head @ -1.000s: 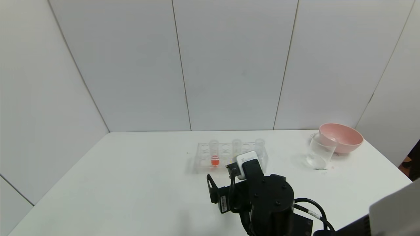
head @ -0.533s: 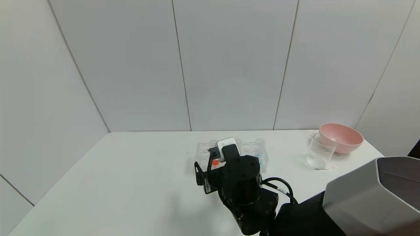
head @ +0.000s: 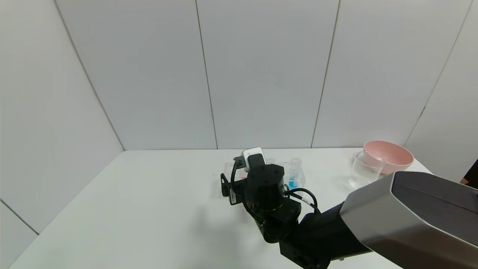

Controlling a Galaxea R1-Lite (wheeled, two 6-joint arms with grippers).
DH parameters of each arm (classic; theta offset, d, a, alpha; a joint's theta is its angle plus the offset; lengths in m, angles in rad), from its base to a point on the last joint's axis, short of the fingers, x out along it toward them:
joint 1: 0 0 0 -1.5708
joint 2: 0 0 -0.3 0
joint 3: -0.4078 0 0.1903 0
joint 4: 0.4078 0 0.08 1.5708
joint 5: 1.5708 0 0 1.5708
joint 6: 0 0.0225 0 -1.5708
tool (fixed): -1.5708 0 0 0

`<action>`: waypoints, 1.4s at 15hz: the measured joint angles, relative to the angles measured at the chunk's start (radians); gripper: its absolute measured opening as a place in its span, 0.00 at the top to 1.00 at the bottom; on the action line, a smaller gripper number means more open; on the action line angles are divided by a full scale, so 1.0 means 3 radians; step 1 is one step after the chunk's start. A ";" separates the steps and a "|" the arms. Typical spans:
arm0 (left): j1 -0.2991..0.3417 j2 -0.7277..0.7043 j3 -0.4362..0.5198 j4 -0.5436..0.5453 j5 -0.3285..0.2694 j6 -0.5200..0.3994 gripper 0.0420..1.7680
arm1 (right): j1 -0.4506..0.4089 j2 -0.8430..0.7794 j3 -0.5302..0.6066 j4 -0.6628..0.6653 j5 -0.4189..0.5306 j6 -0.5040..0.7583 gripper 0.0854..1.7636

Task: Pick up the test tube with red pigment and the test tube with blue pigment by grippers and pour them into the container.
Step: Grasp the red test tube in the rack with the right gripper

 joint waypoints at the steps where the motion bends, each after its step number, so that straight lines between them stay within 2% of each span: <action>1: 0.0000 0.0000 0.0000 0.0000 0.0000 0.0000 0.00 | -0.0006 0.0032 -0.0049 0.0035 0.0001 0.0000 0.03; 10: 0.0000 0.0000 0.0000 0.0000 0.0000 0.0000 0.00 | -0.0032 0.0184 -0.0209 0.0113 0.0045 -0.0001 0.03; 14: 0.0000 0.0000 0.0000 0.0000 0.0000 0.0000 0.00 | -0.0062 0.0226 -0.0209 0.0091 0.0041 0.0000 0.40; 17: 0.0000 0.0000 0.0000 0.0000 0.0000 0.0000 0.00 | -0.0094 0.0235 -0.0209 0.0091 0.0033 -0.0001 0.58; 18: 0.0000 0.0000 0.0000 0.0000 0.0000 0.0000 0.00 | -0.0101 0.0235 -0.0209 0.0093 0.0021 -0.0001 0.72; 19: 0.0000 0.0000 0.0000 0.0000 0.0000 0.0000 0.00 | -0.0102 0.0234 -0.0205 0.0091 0.0026 -0.0001 0.80; 21: 0.0000 0.0000 0.0000 0.0001 0.0000 0.0000 0.00 | -0.0099 0.0232 -0.0199 0.0091 0.0027 -0.0001 0.80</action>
